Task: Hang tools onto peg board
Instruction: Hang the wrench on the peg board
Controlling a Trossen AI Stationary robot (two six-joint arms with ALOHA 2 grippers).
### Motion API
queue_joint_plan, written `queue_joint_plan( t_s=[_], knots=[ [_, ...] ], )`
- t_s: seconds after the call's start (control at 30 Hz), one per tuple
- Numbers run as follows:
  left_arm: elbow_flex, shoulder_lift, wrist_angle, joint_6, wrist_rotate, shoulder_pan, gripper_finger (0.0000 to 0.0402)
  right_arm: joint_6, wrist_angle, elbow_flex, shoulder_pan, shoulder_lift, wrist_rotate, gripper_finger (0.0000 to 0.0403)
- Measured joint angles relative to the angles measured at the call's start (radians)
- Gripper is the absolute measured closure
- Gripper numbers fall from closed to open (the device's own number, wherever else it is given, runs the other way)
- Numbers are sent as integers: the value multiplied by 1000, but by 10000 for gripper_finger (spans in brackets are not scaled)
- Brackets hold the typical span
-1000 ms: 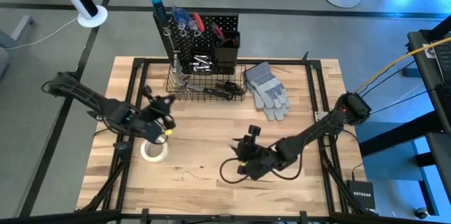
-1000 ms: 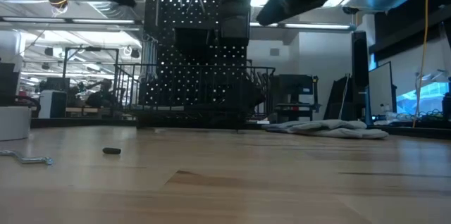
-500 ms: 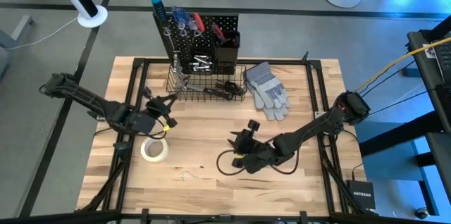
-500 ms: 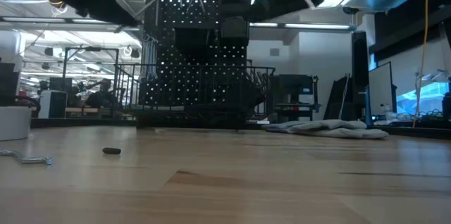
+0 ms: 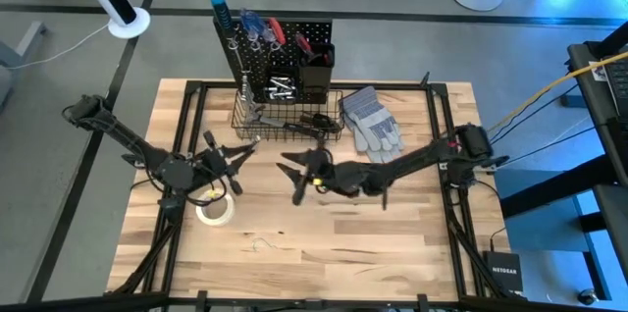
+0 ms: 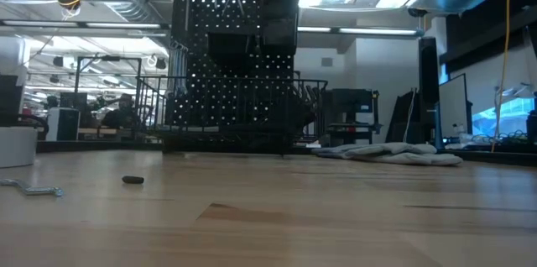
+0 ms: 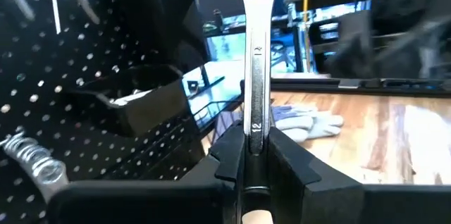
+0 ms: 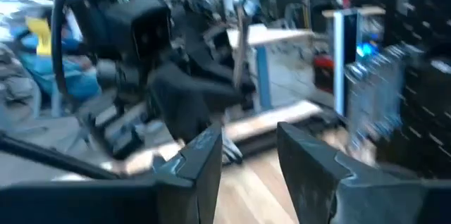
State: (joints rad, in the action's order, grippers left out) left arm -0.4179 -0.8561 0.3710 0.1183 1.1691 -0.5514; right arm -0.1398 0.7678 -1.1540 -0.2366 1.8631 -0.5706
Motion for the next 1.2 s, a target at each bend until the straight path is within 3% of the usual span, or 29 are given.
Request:
queue_joint_plan(
  t_s=[0.13,0.43,0.8,0.93,1.1,1.2],
  knots=[
    [0,-27,38,21,1,-11,368,30,36,-114,38,89,72,260],
    [0,-36,49,21,3,-11,366,49,-9,-318,76,204,75,260],
    [0,-36,86,65,-13,-11,364,46,-69,-390,96,248,49,263],
    [0,-36,85,68,-14,-11,364,74,-63,-390,95,248,49,297],
    [0,-36,85,72,-36,-11,356,112,-62,-390,98,248,80,379],
    [0,-36,86,72,-36,-10,339,139,-61,-390,101,248,87,384]
  ],
)
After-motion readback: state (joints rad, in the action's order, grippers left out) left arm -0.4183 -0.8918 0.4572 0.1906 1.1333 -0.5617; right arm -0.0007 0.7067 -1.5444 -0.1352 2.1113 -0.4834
